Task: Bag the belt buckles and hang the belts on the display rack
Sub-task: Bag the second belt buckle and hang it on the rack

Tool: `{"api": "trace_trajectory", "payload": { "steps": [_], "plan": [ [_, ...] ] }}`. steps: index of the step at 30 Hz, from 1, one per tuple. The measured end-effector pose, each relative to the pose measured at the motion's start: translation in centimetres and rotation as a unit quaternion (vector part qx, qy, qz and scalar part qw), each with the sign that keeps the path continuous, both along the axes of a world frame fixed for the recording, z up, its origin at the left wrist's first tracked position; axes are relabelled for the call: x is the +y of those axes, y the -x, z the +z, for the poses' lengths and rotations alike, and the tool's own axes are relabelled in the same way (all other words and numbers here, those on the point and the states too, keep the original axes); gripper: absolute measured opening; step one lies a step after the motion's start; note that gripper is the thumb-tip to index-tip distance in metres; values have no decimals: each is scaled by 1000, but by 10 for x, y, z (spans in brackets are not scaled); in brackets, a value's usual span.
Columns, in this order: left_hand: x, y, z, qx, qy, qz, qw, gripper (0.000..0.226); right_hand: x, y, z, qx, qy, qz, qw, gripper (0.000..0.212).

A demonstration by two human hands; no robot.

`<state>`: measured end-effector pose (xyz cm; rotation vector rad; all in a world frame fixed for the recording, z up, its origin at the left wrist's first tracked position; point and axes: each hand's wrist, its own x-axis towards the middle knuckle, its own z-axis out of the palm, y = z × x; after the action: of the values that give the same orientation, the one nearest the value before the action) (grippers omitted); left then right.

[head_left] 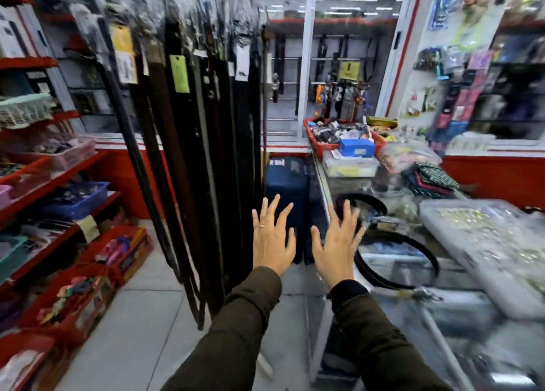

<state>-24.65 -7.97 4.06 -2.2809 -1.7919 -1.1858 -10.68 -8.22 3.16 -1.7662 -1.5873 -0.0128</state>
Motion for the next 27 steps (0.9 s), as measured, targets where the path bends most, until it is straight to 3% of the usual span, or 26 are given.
{"api": "trace_trajectory", "payload": {
  "steps": [5, 11, 16, 21, 24, 27],
  "plan": [
    [-6, -62, -34, 26, 83, -81, 993, 54, -27, -69, -42, 66, 100, -129, 984, 69],
    [-2, -140, -55, 93, 212, -252, 939, 54, -55, -127, -59, 251, 168, -264, 916, 83],
    [-1, -193, -60, 238, 274, -306, 880, 50, -63, -151, -69, 424, 150, -292, 844, 55],
    [3, -207, -60, 261, 255, -274, 890, 35, -56, -169, -76, 543, 111, -252, 793, 17],
    [1, -203, -60, 220, 255, -266, 903, 32, -55, -169, -75, 584, 69, -233, 774, 31],
    [-3, -198, -62, 140, 249, -259, 923, 31, -55, -163, -72, 635, 37, -224, 738, 23]
  ]
}}
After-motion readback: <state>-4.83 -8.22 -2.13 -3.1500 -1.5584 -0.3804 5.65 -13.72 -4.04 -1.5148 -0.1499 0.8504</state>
